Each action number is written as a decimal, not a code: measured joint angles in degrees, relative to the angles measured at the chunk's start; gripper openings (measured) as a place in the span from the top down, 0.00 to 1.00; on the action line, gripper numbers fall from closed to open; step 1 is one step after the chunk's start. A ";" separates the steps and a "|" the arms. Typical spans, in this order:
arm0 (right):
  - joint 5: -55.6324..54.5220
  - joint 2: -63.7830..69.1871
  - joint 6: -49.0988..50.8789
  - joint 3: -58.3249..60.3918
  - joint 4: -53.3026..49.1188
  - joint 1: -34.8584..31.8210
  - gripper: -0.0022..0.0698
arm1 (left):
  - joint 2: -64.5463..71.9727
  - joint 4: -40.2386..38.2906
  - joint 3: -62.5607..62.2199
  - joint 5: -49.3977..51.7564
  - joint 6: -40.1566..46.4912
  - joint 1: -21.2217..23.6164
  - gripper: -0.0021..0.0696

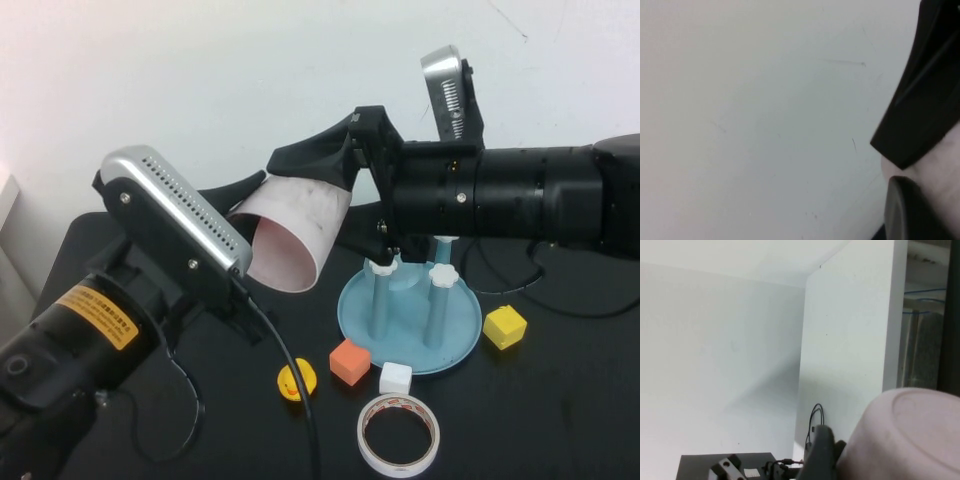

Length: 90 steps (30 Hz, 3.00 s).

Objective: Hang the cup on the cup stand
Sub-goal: Adjust the cup with two arms, then place the cup on the cup holder

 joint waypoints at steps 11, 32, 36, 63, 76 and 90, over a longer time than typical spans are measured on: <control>-0.10 0.00 -2.38 0.00 -0.11 -0.78 0.14 | -4.30 0.23 0.00 6.67 0.00 0.00 0.57; -4.99 0.00 -89.21 -0.09 0.01 -12.68 0.15 | -23.94 -1.44 0.00 55.09 -10.47 0.00 0.54; -13.90 0.73 -99.33 -0.09 0.01 -12.68 0.15 | -23.94 -2.48 0.00 61.92 -10.47 0.00 0.58; -21.81 20.83 -93.56 -10.18 0.57 -12.79 0.15 | -23.94 -2.71 0.00 66.49 -10.70 0.00 0.97; -21.10 22.38 -87.44 -10.93 0.68 -15.01 0.15 | -23.94 -2.71 0.00 66.57 -10.70 0.00 0.97; -16.22 24.76 -83.45 -11.16 0.68 -16.25 0.09 | -23.94 -3.18 0.00 66.97 -10.90 0.00 0.97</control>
